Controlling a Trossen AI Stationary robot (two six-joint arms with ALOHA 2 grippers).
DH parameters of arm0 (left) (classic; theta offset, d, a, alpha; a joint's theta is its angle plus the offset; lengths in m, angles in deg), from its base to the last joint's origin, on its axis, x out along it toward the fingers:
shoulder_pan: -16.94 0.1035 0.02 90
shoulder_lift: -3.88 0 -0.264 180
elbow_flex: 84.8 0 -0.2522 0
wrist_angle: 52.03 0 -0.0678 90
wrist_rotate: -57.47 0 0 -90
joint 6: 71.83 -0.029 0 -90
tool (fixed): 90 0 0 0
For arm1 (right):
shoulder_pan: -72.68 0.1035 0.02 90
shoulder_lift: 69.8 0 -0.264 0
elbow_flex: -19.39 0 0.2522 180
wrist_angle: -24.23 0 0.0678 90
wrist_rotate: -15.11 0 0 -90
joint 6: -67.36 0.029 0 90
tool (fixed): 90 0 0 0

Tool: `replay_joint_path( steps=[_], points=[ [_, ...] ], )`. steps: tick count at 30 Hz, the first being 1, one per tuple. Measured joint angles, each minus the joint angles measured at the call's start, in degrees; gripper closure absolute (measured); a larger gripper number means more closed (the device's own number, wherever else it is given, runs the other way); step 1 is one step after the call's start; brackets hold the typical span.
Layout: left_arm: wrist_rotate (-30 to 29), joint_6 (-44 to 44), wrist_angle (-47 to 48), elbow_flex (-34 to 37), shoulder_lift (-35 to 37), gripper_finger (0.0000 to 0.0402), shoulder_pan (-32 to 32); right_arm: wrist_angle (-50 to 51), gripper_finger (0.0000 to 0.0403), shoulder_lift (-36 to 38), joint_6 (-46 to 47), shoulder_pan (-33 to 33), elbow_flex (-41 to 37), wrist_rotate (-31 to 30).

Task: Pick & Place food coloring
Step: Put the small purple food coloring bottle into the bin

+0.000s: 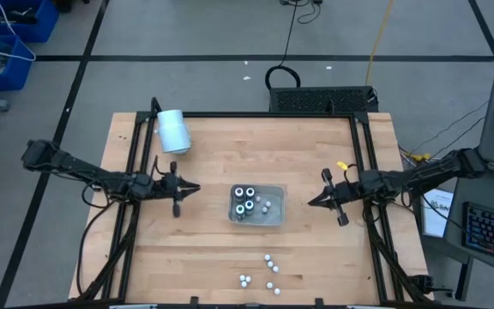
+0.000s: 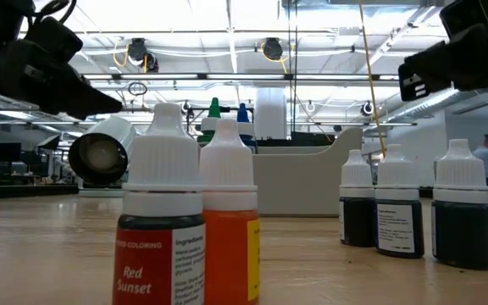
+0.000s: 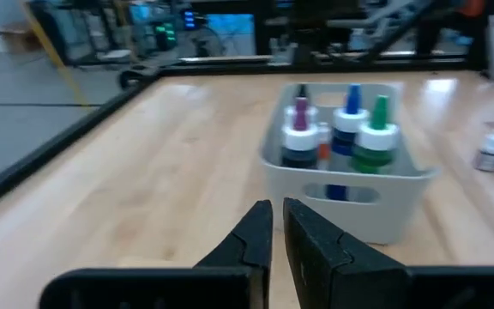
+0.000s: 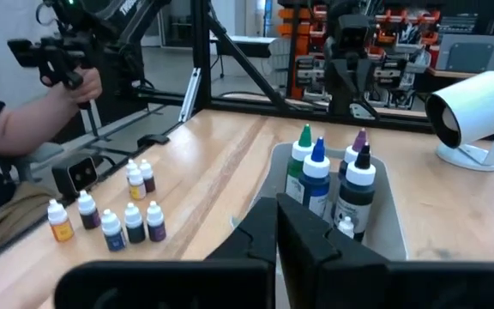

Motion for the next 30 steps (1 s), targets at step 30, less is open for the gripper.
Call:
replay_joint_path(
  steps=[30],
  points=[
    [1.47,-8.2,57.64,-96.28,-76.05,0.0364,-13.53,0.81,0.0403,0.0,-1.33,0.07,-0.82,0.02]
  ],
)
